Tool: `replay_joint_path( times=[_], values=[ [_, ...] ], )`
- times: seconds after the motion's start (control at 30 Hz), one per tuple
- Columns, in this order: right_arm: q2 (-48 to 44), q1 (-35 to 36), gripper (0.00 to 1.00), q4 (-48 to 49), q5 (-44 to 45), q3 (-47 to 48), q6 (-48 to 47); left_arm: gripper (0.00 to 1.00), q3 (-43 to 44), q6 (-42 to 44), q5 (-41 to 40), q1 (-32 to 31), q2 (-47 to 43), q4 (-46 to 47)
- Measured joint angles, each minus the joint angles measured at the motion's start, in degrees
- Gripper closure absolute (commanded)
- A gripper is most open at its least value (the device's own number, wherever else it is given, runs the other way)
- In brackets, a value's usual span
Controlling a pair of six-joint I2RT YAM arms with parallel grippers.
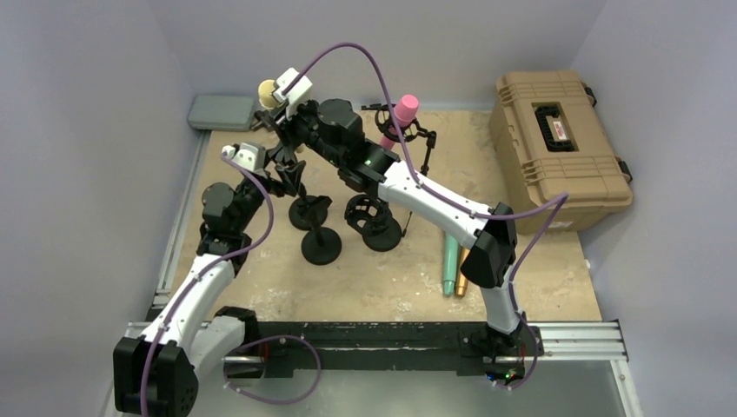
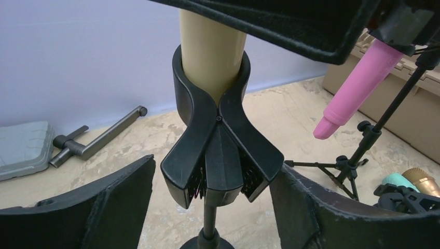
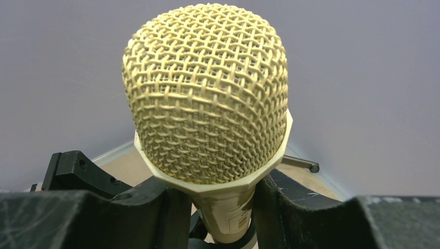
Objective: Remove the microphone from the stand
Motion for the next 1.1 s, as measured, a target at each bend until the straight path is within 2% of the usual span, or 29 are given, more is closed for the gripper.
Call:
replay_joint_path(
  times=[0.03, 0.13, 0.3, 0.6, 0.9, 1.1],
  values=[
    [0.0, 0.1, 0.80, 0.0, 0.0, 0.0, 0.0, 0.32, 0.0, 0.1, 0.1, 0.0, -0.1, 0.0],
    [0.0, 0.2, 0.82, 0.0, 0.0, 0.0, 0.0, 0.61, 0.0, 0.6, 0.6, 0.0, -0.6, -0.2],
    [0.0, 0.4, 0.84, -0.1, 1.0, 0.0, 0.6, 0.98, 0.0, 3.3, 0.7, 0.0, -1.9, -2.1],
    [0.0, 0.5, 1.00, -1.1, 1.5, 0.5, 2.1, 1.00, 0.0, 3.2, 0.0, -0.2, -4.5, -6.4],
    [-0.3, 0.5, 1.00, -4.3, 4.2, 11.8, 6.0, 1.00, 0.8, 3.7, -0.6, -0.4, -4.5, -7.7],
    [-7.3, 0.5, 1.00, -5.4, 6.3, 10.5, 8.9, 1.00, 2.1, 4.4, -1.5, -1.1, -4.5, -10.2]
  ],
)
